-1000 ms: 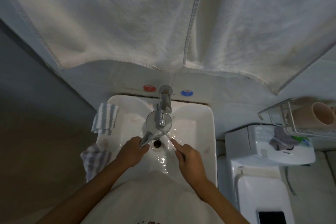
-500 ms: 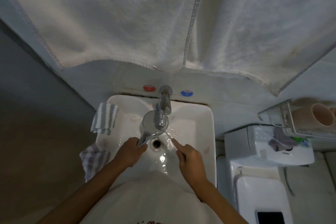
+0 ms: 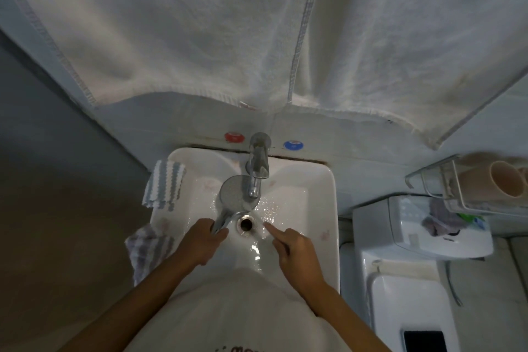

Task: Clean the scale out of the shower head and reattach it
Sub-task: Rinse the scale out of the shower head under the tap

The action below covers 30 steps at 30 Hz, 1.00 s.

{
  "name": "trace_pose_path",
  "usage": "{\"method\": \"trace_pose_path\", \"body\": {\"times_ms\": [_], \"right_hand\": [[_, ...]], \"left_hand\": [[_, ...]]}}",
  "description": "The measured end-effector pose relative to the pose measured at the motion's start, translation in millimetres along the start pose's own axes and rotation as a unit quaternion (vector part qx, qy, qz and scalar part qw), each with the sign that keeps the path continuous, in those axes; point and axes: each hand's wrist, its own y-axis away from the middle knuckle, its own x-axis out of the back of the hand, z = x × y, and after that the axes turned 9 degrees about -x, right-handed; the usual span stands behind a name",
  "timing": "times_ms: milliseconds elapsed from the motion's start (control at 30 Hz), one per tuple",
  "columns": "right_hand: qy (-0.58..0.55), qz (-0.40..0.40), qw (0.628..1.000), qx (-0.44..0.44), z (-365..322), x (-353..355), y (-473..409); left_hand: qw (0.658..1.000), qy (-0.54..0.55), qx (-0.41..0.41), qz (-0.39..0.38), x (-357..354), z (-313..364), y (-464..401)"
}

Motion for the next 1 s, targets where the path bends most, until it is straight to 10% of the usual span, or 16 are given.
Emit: {"method": "trace_pose_path", "body": {"times_ms": [1000], "right_hand": [[-0.03, 0.028, 0.998, -0.041, 9, 2, 0]], "left_hand": [[1.0, -0.018, -0.002, -0.009, -2, -7, 17]]}}
